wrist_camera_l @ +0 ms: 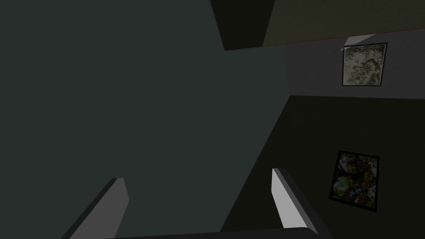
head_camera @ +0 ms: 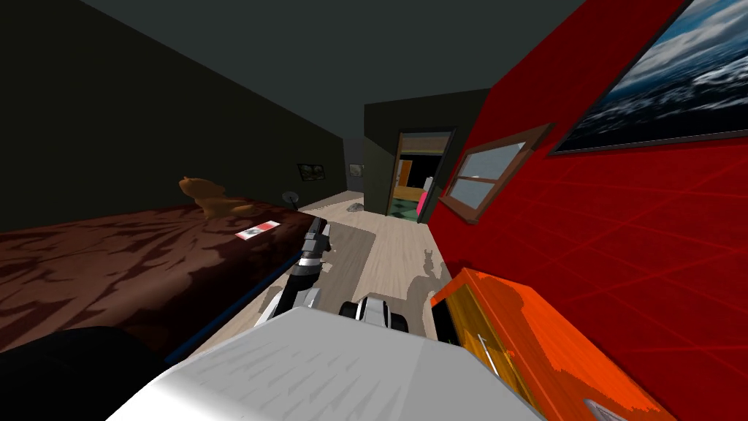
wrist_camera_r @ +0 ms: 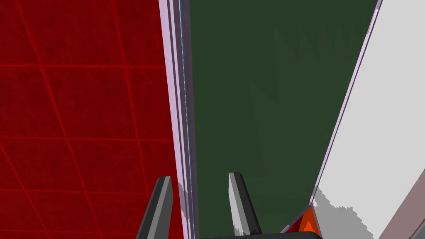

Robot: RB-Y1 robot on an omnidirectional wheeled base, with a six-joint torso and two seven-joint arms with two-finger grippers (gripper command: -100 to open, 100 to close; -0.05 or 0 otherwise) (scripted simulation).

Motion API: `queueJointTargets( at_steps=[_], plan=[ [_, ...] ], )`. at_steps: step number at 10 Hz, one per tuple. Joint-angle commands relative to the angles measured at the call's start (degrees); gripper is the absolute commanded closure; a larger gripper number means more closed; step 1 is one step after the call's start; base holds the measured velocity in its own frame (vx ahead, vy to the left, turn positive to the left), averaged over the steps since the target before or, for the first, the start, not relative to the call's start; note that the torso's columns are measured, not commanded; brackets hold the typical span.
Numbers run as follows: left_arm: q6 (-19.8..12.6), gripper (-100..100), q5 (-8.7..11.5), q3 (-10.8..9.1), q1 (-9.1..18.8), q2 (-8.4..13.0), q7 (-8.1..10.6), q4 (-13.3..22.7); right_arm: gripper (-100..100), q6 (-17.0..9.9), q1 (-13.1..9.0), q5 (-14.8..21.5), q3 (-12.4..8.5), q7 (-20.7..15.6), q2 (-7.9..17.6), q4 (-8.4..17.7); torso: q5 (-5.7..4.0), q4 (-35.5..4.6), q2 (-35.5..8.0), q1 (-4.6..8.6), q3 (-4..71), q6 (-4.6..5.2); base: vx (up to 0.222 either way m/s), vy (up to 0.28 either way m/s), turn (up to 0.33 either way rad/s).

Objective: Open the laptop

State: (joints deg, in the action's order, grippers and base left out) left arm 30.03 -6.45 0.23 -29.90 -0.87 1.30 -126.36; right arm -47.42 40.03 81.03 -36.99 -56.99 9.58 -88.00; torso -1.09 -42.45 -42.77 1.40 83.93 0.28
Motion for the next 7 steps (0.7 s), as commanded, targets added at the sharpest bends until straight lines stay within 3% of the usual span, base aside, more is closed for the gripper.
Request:
queueJointTargets(
  at_steps=[1, 2, 4, 6, 7],
  plan=[
    [0.0, 0, 0.0, 0.00, 0.0, 0.0, 0.00, 0.0, 100, -2.6, -4.4, 2.6, 0.7, -0.1, -0.7, 1.7, 0.10, 0.0, 0.0, -0.01, 0.0, 0.05, -0.084, 0.007, 0.006],
    [0.0, 0, 0.0, 0.00, 0.0, 0.0, 0.00, 0.0, 100, -5.3, -6.2, 5.3, 1.7, -1.1, -1.7, 2.9, 0.21, 0.1, 0.2, -0.02, 0.2, 0.07, -0.177, -0.008, 0.062],
    [0.0, 0, 0.0, 0.00, 0.0, 0.0, 0.00, 0.0, 100, -6.8, -9.7, 6.9, 1.7, -1.1, -1.7, 2.9, 0.37, 0.1, 0.1, -0.28, 0.2, 0.05, -0.114, 0.007, 0.018],
    [0.0, 0, 0.0, 0.00, 0.0, 0.0, 0.00, 0.0, 100, -10.9, -13.2, 11.0, 2.8, -2.1, -2.6, 4.2, 0.53, 0.1, 0.3, -0.62, 0.4, -0.10, -0.137, 0.013, 0.044],
    [0.0, 0, 0.0, 0.00, 0.0, 0.0, 0.00, 0.0, -100, -7.9, -11.9, 8.0, 1.2, -4.6, -1.7, 1.6, 0.75, 0.1, 0.3, -0.85, 0.4, -0.12, -0.035, 0.042, -0.066]
  ],
)
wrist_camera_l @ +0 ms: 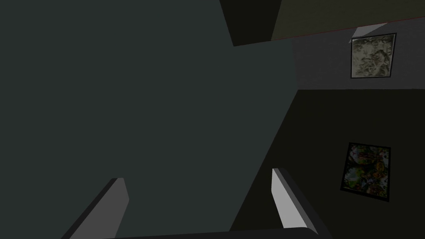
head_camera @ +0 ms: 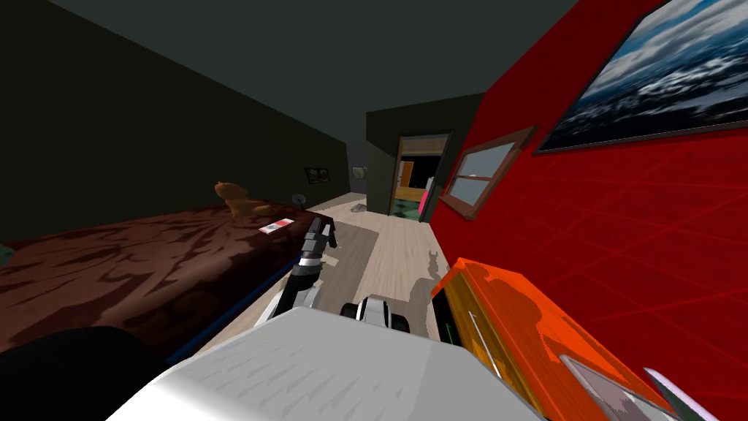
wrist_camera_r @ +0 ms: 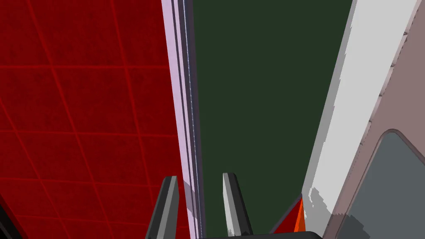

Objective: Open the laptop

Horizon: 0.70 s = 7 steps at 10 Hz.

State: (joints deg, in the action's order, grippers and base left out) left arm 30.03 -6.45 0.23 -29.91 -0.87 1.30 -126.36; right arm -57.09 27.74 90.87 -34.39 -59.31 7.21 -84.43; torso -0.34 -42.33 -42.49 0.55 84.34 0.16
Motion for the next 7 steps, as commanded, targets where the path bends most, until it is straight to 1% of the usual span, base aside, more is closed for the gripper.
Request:
queueJointTargets(
  at_steps=[1, 2, 5, 6, 7],
  plan=[
    [0.0, 0, 0.0, 0.00, 0.0, 0.0, 0.00, 0.0, -100, 2.7, 0.6, -2.8, -2.1, -3.4, 0.9, -3.0, 0.24, 0.1, 0.3, -0.37, 0.2, -0.02, 0.043, 0.057, -0.076],
    [0.0, 0, 0.0, 0.00, 0.0, 0.0, 0.00, 0.0, -100, 3.5, 0.9, -3.8, -2.7, -4.6, 1.3, -4.0, 0.35, 0.1, 0.6, -0.64, 0.4, -0.14, 0.062, 0.058, -0.042],
    [0.0, 0, 0.0, 0.00, 0.0, 0.0, 0.00, 0.0, -100, 6.2, 1.5, -6.6, -4.8, -8.0, 2.2, -7.0, 0.50, 0.0, 0.2, -0.72, 0.3, -0.16, 0.048, 0.045, -0.049],
    [0.0, 0, 0.0, 0.00, 0.0, 0.0, 0.00, 0.0, -100, 8.0, 1.9, -8.4, -6.2, -10.3, 2.8, -9.0, 0.49, 0.0, 0.1, -0.70, 0.2, -0.15, 0.045, 0.062, -0.079],
    [0.0, 0, 0.0, 0.00, 0.0, 0.0, 0.00, 0.0, -100, 8.9, 2.1, -9.4, -6.9, -11.4, 3.2, -10.0, 0.49, 0.0, 0.1, -0.76, 0.2, -0.13, 0.035, 0.067, -0.059]
  ],
)
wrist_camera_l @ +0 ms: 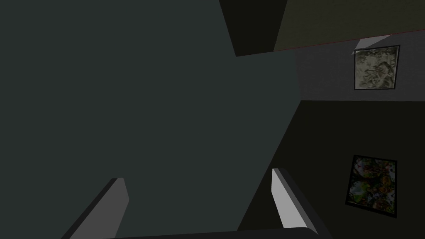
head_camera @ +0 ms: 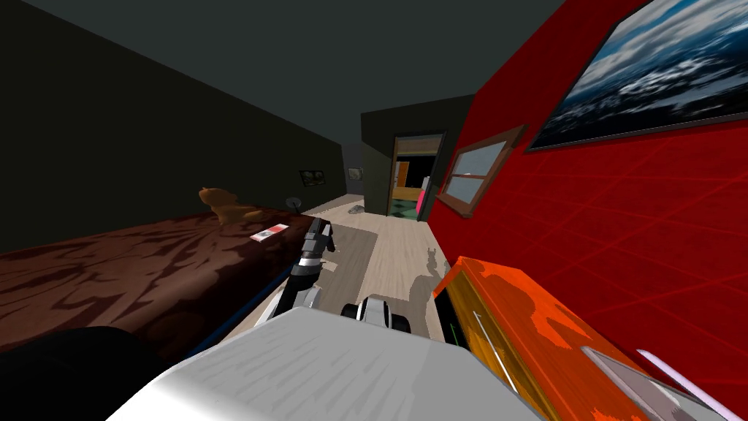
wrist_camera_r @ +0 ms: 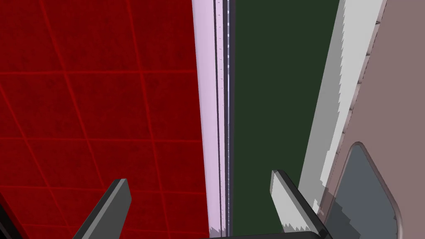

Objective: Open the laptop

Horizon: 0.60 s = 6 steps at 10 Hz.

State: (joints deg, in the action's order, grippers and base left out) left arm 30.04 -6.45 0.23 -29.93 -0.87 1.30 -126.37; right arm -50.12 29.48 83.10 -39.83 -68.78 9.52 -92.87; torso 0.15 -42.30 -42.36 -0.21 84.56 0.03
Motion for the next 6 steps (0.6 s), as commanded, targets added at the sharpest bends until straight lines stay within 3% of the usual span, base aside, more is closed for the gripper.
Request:
queueJointTargets(
  at_steps=[1, 2, 6],
  plan=[
    [0.0, 0, 0.0, 0.00, 0.0, 0.0, 0.00, 0.0, -100, 1.3, 0.4, -1.2, -1.0, -1.2, 0.6, -1.0, 0.00, 0.0, 0.0, 0.02, 0.0, -0.01, 0.013, 0.027, -0.013],
    [0.0, 0, 0.0, 0.00, 0.0, 0.0, 0.00, 0.0, 0, 1.5, 0.4, -1.3, -1.1, -1.4, 0.6, -1.1, -0.10, 0.0, 0.0, 0.20, 0.0, -0.04, 0.003, 0.008, 0.001],
    [0.0, 0, 0.0, 0.00, 0.0, 0.0, 0.00, 0.0, 0, 1.6, 0.4, -1.4, -0.9, -1.4, 0.4, -0.9, -0.01, 0.0, 0.1, 0.06, 0.1, -0.03, 0.000, 0.000, 0.000]
  ],
)
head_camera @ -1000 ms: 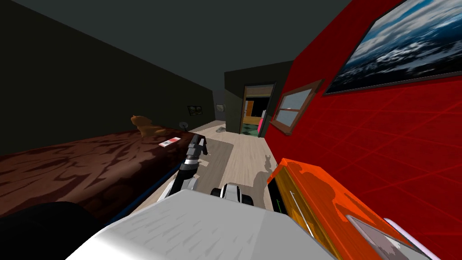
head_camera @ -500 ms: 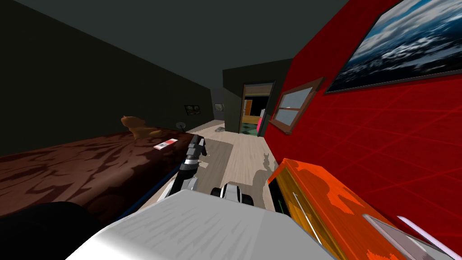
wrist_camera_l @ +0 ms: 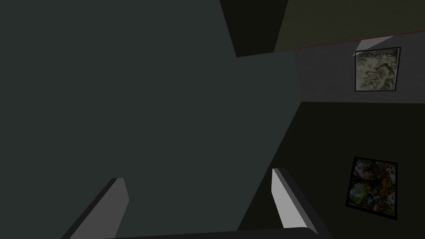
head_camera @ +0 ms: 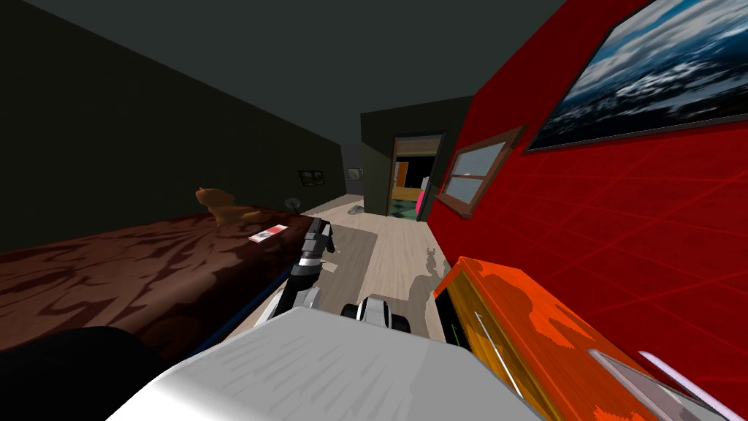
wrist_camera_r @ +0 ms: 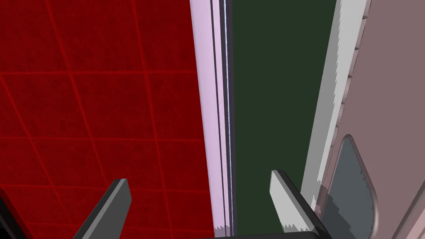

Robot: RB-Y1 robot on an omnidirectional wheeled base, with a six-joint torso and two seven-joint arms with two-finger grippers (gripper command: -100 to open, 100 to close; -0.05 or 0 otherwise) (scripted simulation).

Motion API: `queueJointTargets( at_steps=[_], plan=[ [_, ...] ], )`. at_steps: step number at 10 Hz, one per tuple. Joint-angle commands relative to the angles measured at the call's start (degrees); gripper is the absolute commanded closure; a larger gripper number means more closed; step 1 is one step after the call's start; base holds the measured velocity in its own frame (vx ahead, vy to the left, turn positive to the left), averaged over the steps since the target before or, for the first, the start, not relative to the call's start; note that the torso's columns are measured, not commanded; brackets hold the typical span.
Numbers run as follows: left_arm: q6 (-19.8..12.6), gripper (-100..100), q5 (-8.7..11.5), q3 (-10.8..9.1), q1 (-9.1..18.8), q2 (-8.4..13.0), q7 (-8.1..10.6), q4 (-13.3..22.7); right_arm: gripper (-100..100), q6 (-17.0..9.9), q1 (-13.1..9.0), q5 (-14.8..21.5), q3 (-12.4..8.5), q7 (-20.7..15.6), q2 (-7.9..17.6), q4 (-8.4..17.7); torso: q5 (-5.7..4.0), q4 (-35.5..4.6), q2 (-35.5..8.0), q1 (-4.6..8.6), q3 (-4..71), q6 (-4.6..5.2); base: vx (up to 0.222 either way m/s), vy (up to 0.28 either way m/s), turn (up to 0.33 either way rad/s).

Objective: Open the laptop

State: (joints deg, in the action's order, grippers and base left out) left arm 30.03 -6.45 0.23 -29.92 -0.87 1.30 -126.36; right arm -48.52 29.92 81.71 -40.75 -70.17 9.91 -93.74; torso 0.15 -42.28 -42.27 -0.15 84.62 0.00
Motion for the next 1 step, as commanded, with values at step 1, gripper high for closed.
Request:
queueJointTargets(
  at_steps=[1],
  plan=[
    [0.0, 0, 0.0, 0.00, 0.0, 0.0, 0.00, 0.0, 0, 0.0, 0.0, 0.0, 0.0, 0.0, -0.1, 0.1, 0.01, 0.0, 0.0, -0.03, 0.0, 0.00, 0.000, 0.000, 0.000]
  ],
)
